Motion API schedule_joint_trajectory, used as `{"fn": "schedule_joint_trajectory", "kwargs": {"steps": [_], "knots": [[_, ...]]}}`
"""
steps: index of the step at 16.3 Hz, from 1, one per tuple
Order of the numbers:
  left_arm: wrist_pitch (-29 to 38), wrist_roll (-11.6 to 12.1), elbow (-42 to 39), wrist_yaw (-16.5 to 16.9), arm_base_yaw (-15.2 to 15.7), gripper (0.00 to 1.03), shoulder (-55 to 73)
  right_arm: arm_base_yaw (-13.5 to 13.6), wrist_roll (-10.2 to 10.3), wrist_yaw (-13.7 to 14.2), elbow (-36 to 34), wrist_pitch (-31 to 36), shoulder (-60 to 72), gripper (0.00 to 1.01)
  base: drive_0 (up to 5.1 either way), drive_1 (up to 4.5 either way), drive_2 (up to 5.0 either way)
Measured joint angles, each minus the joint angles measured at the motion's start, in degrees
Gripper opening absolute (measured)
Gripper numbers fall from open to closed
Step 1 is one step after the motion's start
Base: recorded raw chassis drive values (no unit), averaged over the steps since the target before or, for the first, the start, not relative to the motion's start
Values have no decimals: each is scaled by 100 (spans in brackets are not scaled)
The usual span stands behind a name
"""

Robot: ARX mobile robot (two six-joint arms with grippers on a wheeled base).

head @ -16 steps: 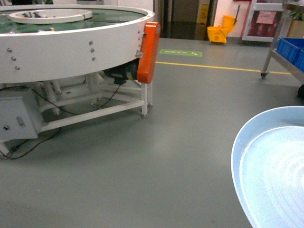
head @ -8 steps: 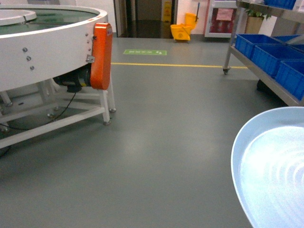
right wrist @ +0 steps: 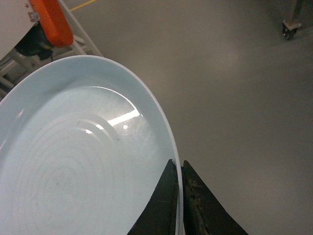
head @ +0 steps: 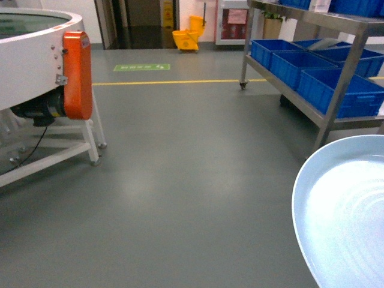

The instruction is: Place blue tray on left shelf second layer neatly

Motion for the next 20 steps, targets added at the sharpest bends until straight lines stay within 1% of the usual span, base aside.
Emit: {"fn": "schedule_joint_trajectory", "kwargs": {"steps": [14,20], "knots": [[0,0,0,0,0,98,0,0,0,0,0,0,-2,2,92,21,-691],[-2,0,0,0,0,98,0,0,0,0,0,0,-2,2,-165,-165,-165]]}}
